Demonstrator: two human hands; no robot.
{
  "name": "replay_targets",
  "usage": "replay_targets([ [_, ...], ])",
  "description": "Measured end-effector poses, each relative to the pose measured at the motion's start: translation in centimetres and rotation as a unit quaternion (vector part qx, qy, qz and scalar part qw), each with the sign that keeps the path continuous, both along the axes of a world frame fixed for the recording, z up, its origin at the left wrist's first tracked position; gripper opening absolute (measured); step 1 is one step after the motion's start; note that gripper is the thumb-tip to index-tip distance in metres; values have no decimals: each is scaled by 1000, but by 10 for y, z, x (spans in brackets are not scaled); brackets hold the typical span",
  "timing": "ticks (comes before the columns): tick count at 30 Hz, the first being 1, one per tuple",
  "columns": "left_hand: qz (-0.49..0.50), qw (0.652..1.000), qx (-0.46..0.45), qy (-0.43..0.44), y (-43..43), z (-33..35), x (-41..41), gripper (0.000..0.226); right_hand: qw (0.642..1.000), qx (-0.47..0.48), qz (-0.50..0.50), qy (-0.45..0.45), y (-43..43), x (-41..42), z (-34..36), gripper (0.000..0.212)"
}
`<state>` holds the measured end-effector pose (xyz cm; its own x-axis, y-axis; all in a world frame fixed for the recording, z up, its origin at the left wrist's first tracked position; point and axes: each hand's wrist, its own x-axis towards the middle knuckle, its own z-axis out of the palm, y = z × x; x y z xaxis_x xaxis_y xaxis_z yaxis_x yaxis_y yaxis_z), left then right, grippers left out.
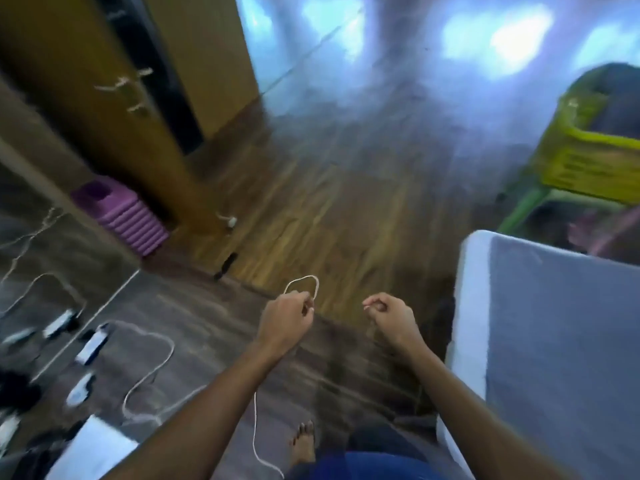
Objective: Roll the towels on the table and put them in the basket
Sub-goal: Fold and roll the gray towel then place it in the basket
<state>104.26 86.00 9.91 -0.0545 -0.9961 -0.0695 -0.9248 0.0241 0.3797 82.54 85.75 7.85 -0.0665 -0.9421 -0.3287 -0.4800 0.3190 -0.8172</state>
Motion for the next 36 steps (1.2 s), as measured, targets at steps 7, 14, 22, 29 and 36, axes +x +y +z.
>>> replay_targets([
  [7, -264, 964, 16, 9, -106, -7, -88, 10, 968, 16, -248, 22, 2, -68, -13, 7],
  [14, -483, 875, 25, -24, -149, -24, -227, 19, 879, 36, -476, 12, 58, -143, -54, 10],
  [22, -653, 751, 47, -83, -157, -54, -338, 26, 784, 133, -595, 119, 115, -136, -110, 18],
  [29, -719, 685, 30, -115, -189, -81, -399, 33, 728, 213, -614, 220, 95, -111, -125, 40],
  [36, -789, 593, -22, -161, -270, -114, -436, 64, 676, 241, -633, 291, 67, -102, -129, 50],
])
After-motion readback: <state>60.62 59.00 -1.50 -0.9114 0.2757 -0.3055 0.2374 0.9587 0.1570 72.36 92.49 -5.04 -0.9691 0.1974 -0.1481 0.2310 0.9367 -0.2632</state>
